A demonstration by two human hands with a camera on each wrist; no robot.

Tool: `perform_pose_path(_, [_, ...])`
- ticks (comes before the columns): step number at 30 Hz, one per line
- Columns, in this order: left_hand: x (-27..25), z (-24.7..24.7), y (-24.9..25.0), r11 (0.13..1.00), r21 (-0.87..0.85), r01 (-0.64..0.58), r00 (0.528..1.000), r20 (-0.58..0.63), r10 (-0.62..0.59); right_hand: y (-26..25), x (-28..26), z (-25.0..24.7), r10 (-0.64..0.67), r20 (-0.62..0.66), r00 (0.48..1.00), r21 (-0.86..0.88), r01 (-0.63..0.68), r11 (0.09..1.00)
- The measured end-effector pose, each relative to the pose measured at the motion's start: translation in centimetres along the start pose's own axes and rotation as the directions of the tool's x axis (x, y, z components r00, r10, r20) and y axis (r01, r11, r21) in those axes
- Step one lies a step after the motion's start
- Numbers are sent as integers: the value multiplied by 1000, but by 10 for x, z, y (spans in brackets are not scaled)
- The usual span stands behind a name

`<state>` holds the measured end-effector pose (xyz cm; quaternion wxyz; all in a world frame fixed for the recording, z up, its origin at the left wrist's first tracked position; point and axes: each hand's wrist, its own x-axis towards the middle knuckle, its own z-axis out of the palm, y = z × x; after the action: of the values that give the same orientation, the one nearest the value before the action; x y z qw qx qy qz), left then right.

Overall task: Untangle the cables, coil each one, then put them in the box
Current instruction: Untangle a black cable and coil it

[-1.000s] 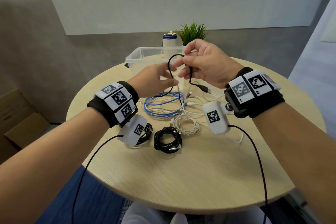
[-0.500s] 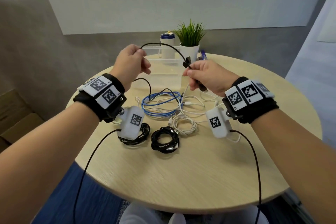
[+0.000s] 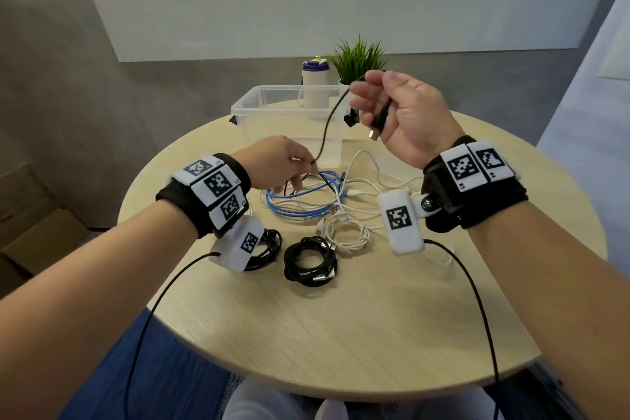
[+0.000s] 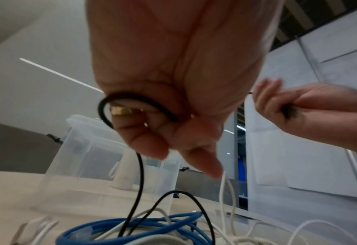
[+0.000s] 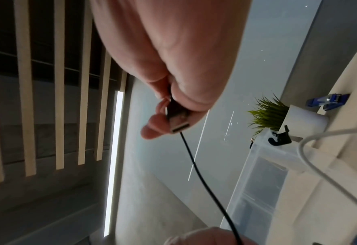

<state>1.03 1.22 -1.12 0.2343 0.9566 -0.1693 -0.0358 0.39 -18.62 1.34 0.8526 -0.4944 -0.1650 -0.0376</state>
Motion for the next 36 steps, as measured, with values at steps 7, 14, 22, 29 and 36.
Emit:
perform_pose_path(7, [-13,-7,21,978,11,-207,967,151,203,12,4,-10,-87,-61,994,-532,41,846])
perform_pose_path(14, [5,-23,25,953,-95,-287,904,-357,237,14,-10,0,259,143,955,-760,-61,647])
perform_pose_path(22, [20,-6,10,955,-217,-201,925,-362,112,-2,-12,-6,204,131,970,-435,-129,891])
perform_pose_path(29, [14,25,17,989,102,-109,993,-27,112,-17,-5,-3,101,27,994,76,-103,992])
perform_pose_path(36, [7,31,20,967,109,-230,973,59,224,-12,16,-19,-127,-177,976,-39,122,992])
